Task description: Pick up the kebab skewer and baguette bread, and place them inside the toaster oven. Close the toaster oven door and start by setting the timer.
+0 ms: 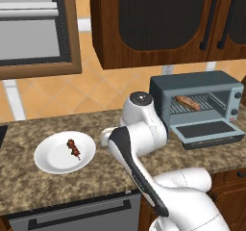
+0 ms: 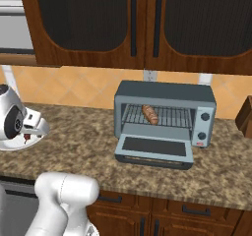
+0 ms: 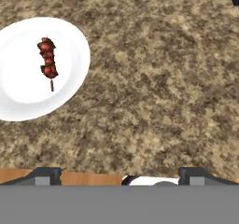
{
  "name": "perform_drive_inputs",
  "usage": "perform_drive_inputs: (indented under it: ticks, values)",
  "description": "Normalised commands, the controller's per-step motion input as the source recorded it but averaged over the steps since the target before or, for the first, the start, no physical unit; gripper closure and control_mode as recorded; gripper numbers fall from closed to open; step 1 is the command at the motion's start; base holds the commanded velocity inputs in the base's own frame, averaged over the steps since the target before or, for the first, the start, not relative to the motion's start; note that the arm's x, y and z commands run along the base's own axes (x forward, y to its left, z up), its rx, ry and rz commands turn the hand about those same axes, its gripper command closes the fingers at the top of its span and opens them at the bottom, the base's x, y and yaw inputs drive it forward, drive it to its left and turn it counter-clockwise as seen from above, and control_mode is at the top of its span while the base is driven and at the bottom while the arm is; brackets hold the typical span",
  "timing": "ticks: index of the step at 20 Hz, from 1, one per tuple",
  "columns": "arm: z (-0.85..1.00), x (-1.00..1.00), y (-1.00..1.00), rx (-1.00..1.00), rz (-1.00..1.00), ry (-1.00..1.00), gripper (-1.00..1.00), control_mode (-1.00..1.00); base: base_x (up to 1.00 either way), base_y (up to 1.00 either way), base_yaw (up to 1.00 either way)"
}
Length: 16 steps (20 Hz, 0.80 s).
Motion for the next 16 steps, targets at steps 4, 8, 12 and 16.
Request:
perform_drive_inputs:
  ticks: [4,8,12,16]
  values:
    - [0.00,0.16,0.53,0.00,0.00,-0.10,-1.00,-1.00,0.00,0.00,0.00]
    - [-0.08,0.43,0.15,0.01,0.00,-0.04,-1.00,-1.00,0.00,0.00,0.00]
    - [-0.02,0.34,0.10,0.03,0.00,0.01,-1.00,-1.00,0.00,0.00,0.00]
    - [-0.02,0.03,0.39,0.00,0.04,0.11,-1.00,-1.00,0.00,0.00,0.00]
